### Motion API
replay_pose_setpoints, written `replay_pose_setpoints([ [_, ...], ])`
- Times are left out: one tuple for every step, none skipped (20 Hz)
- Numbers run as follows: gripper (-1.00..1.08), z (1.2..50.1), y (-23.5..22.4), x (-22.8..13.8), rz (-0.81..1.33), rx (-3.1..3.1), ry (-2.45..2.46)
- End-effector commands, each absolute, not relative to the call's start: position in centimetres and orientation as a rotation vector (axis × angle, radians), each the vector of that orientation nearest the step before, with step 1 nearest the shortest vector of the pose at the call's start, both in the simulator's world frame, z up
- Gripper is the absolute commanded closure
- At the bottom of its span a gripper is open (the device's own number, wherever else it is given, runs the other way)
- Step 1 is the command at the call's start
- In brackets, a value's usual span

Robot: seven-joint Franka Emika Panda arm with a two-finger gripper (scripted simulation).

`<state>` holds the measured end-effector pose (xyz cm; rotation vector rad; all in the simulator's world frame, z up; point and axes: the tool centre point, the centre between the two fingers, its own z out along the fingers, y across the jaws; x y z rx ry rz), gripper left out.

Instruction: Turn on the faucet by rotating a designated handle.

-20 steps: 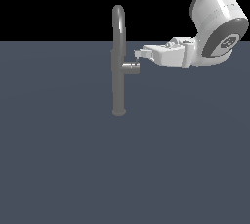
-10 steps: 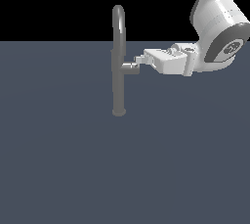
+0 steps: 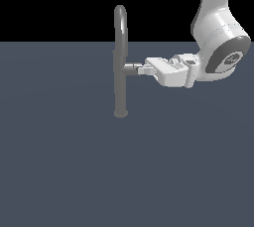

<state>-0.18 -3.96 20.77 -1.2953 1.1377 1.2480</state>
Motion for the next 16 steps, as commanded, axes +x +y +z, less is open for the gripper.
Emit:
replay_pose_setpoints([
  [1.08, 20.8, -4.0, -0.2, 1.248, -1.295, 1.138],
  [1.08, 20.2, -4.0, -0.1, 1.251, -1.293, 1.141],
  [1.08, 19.7, -4.0, 0.0, 1.253, -1.29, 1.144],
  [1.08, 19.1, -4.0, 0.1, 1.256, -1.288, 1.147],
  [1.08, 18.6, -3.9, 0.2, 1.259, -1.286, 1.15],
  [1.08, 18.1, -3.9, 0.2, 1.262, -1.283, 1.154],
  [1.08, 17.5, -3.9, 0.3, 1.264, -1.281, 1.157],
  [1.08, 17.0, -3.9, 0.4, 1.267, -1.279, 1.16],
  [1.08, 16.5, -3.9, 0.4, 1.27, -1.276, 1.163],
  [1.08, 16.0, -3.9, 0.5, 1.272, -1.274, 1.166],
  [1.08, 15.5, -3.9, 0.6, 1.275, -1.272, 1.169],
  [1.08, 15.5, -3.9, 0.6, 1.275, -1.272, 1.169],
  [1.08, 19.3, -3.9, 1.3, 1.243, -1.308, 1.114],
  [1.08, 18.9, -3.8, 1.4, 1.245, -1.305, 1.118],
  [1.08, 18.5, -3.8, 1.6, 1.248, -1.302, 1.122],
  [1.08, 18.1, -3.8, 1.7, 1.25, -1.3, 1.126],
])
